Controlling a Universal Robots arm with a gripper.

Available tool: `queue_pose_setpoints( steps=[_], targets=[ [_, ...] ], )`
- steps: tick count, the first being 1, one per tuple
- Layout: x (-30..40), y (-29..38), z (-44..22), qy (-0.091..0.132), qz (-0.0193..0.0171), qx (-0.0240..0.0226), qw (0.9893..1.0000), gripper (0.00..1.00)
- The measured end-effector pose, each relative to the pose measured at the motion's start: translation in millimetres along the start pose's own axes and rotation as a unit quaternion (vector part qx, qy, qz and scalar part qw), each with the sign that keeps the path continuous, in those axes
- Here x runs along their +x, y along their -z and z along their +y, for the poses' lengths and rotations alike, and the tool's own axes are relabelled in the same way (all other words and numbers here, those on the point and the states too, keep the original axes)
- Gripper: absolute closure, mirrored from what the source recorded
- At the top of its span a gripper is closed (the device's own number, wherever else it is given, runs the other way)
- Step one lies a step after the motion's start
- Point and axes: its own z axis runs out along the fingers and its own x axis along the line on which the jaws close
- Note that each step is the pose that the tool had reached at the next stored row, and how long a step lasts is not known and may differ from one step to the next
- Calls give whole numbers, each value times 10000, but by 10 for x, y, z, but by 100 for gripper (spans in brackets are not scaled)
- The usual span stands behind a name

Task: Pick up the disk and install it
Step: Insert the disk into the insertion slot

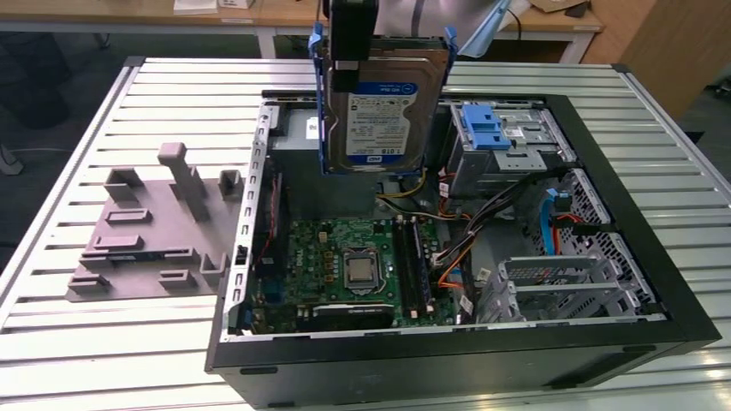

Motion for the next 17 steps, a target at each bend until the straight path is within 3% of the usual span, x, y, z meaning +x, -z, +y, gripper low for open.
queue_pose_setpoints(
  steps=[3, 13, 17],
  targets=[
    [70, 1, 1, 0, 0, 0, 10000, 64],
    [427, -14, 4, 0, 0, 1, 10000, 64],
    [493, -15, -39, -1, 0, -3, 10000, 64]
  ],
)
